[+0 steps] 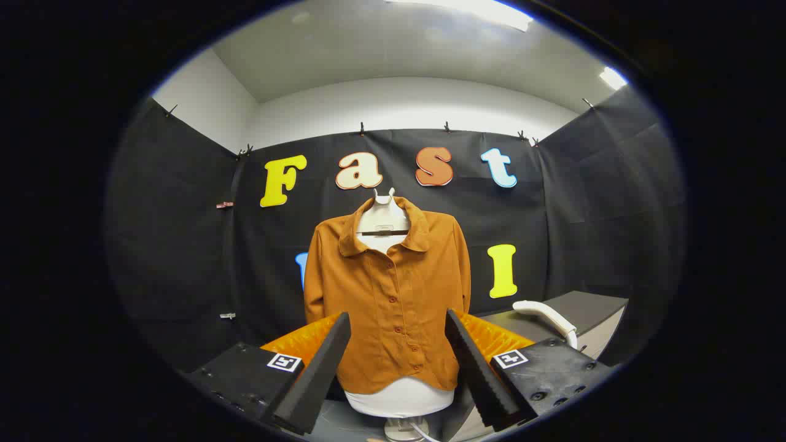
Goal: Iron the clothes twice with a garment steamer, once on the left side and once on the right side.
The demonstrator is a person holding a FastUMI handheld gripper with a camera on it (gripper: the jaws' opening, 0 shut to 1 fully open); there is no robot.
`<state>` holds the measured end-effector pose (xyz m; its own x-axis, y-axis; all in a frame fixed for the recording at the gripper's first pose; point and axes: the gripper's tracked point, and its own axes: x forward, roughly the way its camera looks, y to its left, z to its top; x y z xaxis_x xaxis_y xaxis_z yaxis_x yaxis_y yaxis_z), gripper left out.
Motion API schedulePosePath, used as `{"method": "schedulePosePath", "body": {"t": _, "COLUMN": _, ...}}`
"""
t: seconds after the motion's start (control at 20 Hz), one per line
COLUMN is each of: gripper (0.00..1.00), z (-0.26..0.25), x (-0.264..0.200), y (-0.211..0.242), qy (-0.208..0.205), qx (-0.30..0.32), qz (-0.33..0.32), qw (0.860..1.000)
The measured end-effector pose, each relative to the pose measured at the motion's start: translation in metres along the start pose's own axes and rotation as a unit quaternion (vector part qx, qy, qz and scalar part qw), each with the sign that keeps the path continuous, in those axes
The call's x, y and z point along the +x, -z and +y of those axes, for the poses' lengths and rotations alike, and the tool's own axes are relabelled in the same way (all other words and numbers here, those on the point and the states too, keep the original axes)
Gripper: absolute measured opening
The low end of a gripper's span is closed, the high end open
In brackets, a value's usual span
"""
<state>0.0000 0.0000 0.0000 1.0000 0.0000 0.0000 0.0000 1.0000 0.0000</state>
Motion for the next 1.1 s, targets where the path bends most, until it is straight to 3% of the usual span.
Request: {"method": "schedulePosePath", "body": {"t": 1.1, "gripper": 0.97, "z": 0.0068, "x": 0.0024, "y": 0.0049, "qy": 0.015, "qx": -0.01, "qz": 0.008, "qw": 1.0}}
